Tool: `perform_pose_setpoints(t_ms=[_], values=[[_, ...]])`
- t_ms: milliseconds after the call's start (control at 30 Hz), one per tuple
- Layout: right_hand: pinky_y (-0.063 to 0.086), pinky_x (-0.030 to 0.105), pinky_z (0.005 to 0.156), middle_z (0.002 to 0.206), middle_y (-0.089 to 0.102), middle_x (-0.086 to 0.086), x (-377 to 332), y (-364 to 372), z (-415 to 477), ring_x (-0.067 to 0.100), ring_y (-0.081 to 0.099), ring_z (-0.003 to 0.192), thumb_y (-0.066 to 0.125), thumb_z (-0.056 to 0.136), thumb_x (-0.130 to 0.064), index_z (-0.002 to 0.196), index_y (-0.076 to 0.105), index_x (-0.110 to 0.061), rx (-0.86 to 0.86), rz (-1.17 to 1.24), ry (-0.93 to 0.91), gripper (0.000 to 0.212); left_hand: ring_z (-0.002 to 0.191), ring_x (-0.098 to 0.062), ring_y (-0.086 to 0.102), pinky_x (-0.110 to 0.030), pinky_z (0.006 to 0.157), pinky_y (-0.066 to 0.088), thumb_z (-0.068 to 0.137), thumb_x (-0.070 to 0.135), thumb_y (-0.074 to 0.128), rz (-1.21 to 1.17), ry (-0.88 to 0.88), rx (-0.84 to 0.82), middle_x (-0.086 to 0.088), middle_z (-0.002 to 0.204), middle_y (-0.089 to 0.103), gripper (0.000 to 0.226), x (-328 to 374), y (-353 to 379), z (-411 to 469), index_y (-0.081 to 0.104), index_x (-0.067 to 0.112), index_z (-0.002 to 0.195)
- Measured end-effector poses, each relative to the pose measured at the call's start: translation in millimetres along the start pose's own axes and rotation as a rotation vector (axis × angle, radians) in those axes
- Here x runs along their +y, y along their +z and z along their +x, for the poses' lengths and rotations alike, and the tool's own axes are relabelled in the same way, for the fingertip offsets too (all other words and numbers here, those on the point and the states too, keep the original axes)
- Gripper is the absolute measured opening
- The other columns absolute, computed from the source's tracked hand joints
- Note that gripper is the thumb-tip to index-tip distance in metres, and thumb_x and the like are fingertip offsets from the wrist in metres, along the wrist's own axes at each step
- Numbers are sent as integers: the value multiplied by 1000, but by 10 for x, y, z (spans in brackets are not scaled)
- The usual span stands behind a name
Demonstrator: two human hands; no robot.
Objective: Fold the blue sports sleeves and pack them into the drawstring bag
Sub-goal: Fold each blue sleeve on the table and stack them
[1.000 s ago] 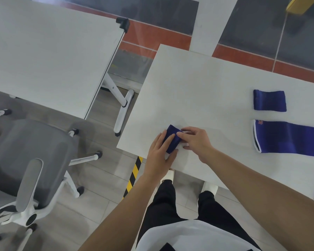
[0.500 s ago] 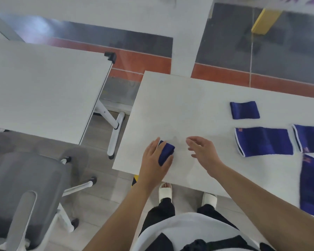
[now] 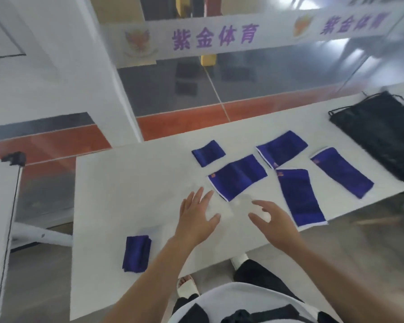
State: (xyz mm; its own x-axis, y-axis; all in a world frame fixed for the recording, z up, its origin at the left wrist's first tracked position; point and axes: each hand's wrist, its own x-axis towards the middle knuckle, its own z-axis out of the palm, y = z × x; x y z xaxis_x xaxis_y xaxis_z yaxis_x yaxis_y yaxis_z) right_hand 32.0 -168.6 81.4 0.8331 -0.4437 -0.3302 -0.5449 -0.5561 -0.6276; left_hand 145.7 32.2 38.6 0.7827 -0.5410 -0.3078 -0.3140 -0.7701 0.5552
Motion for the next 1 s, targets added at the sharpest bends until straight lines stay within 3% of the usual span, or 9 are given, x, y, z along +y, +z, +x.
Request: perform_pose_setpoints(t_ms=[200, 400, 567, 700, 867, 1000], values=[[46, 34, 101, 138, 58, -4, 562, -376, 147, 16, 56, 121, 66, 92, -40, 133, 58, -25, -9, 55, 108, 45, 153, -26, 13, -39, 124, 14, 94, 46, 55, 49, -53, -96, -4, 167, 17, 70, 281, 280, 477, 25, 29, 156], [44, 26, 95, 131, 59, -7, 775, -594, 483, 6, 53, 112, 67, 92, -38, 133, 58, -26, -132, 62, 73, 44, 144, -27, 33, -41, 117, 32, 93, 26, 58, -38, -280, 71, -5, 154, 41, 52, 337, 133, 1205, 45, 18, 143], [43, 22, 94, 127, 55, -15, 839, -755, 812, 6, 54, 116, 65, 92, -38, 134, 56, -29, -248, 47, 18, 44, 150, -28, 21, -42, 119, 27, 94, 19, 53, 23, -418, 65, -8, 164, 22, 67, 412, -85, 1952, 26, 12, 155], [41, 18, 92, 127, 56, -17, 908, -846, 974, 3, 55, 113, 64, 93, -39, 134, 55, -34, -311, 33, -17, 43, 147, -30, 27, -45, 120, 24, 96, 30, 54, 153, -468, 92, -8, 160, 30, 69, 432, -119, 2335, 24, 13, 155], [44, 13, 83, 120, 56, -16, 988, -957, 1065, 5, 56, 108, 64, 94, -35, 134, 55, -32, -332, 40, -12, 42, 132, -34, 43, -46, 110, 32, 90, 31, 63, 266, -556, 113, -13, 142, 48, 60, 347, -131, 2467, 40, 17, 144], [45, 7, 73, 122, 61, -11, 1043, -1021, 1121, 7, 60, 106, 64, 93, -34, 133, 56, -30, -332, 53, -3, 41, 119, -34, 53, -42, 97, 45, 89, 27, 67, 161, -634, 176, -13, 128, 54, 39, 303, -175, 2411, 60, 16, 126]])
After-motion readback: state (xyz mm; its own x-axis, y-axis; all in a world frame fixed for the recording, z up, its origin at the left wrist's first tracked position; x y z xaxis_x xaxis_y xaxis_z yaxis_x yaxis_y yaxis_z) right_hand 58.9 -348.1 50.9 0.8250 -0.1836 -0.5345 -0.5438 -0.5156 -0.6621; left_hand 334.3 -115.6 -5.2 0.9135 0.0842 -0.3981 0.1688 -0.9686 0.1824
